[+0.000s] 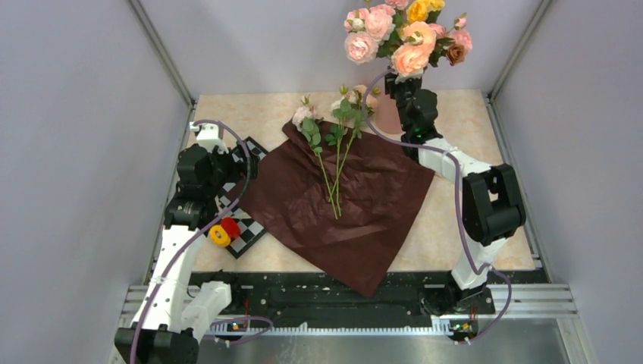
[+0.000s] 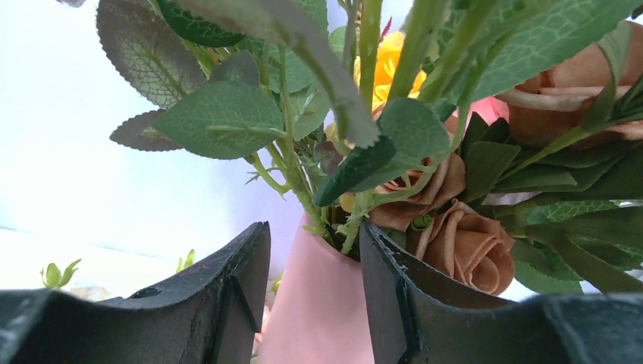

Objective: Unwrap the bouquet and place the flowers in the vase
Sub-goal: Insert the fake flower into the vase.

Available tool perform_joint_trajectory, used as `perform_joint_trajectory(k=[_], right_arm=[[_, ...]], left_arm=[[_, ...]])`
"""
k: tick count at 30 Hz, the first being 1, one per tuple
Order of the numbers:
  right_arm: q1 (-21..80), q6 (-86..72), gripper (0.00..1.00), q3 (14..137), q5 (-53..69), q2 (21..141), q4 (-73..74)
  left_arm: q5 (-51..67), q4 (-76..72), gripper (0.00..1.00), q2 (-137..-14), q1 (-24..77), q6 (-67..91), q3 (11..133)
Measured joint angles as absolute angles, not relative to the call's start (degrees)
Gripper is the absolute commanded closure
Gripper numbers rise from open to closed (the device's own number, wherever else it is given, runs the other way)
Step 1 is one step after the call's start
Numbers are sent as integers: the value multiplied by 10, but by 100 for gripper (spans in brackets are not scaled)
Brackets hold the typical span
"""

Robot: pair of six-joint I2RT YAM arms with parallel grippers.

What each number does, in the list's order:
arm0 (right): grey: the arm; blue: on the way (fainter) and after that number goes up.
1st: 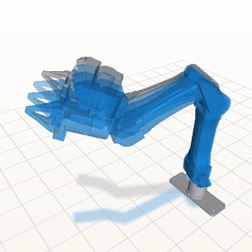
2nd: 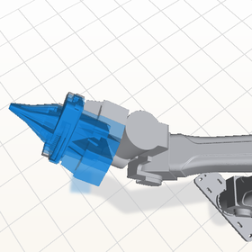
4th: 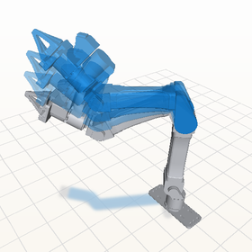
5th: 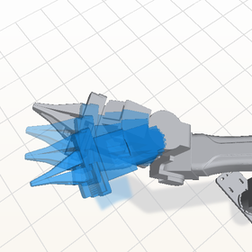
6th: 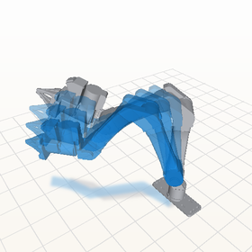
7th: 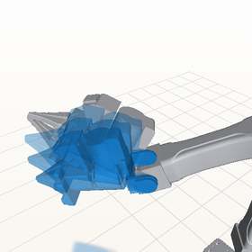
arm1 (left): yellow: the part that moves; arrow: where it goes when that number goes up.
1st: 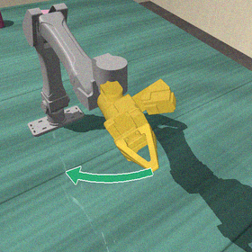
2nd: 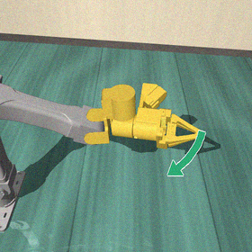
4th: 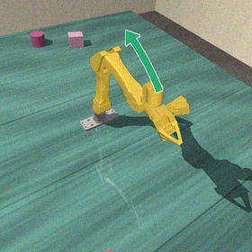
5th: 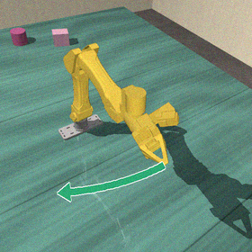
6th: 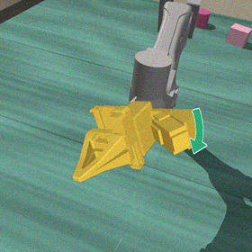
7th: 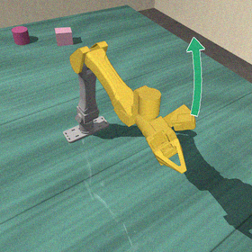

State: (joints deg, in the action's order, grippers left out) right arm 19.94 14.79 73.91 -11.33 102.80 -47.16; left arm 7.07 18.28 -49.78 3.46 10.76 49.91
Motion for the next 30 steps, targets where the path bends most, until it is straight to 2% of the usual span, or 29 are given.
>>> perform_joint_trajectory(k=[13, 30], right_arm=[[200, 148, 46, 700, -117, 1011, -472], [200, 130, 45, 664, -124, 1008, -471]], left_arm=[[72, 183, 1, -498, 35, 108, 499], [73, 183, 1, -498, 35, 108, 499]])
